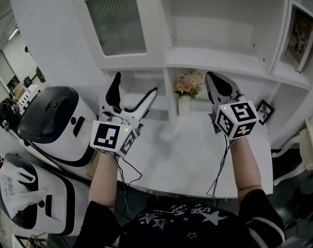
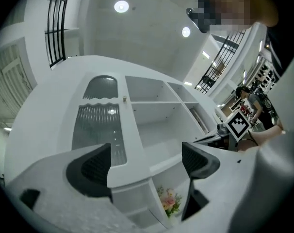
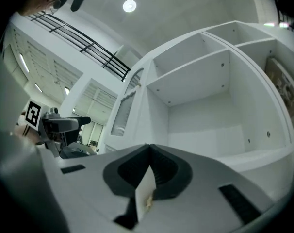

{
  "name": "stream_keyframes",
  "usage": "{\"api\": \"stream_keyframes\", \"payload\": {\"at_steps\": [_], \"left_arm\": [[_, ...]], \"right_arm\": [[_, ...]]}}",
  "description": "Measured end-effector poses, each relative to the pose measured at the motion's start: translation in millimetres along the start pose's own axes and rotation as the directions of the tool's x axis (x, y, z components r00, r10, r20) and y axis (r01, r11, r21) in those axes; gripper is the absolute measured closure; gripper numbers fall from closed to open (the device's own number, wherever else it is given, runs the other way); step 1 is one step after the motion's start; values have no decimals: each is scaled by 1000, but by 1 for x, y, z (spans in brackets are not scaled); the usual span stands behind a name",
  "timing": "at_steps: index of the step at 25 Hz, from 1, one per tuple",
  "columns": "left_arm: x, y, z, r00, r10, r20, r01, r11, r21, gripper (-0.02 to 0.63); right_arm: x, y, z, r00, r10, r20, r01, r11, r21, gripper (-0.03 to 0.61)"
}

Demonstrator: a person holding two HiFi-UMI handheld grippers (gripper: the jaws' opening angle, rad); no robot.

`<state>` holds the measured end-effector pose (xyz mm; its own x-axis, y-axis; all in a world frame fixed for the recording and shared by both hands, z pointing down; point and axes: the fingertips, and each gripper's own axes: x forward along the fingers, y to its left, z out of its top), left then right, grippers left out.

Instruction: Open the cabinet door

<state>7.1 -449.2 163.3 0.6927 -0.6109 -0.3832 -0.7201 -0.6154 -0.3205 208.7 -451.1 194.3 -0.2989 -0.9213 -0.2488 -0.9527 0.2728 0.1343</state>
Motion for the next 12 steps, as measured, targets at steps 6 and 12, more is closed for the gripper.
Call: {"api": "stream_keyframes", "payload": {"at_steps": [6,12], "left_arm": [[55,24,30,991,-89,95,85,995,44,153],[100,52,70,975,-115,192,101,991,85,170]], "right_arm": [[30,-6,50,995,-82,48,86,994,-72,572],[54,-9,103,982,-146,117,162,976,-144,572]]}}
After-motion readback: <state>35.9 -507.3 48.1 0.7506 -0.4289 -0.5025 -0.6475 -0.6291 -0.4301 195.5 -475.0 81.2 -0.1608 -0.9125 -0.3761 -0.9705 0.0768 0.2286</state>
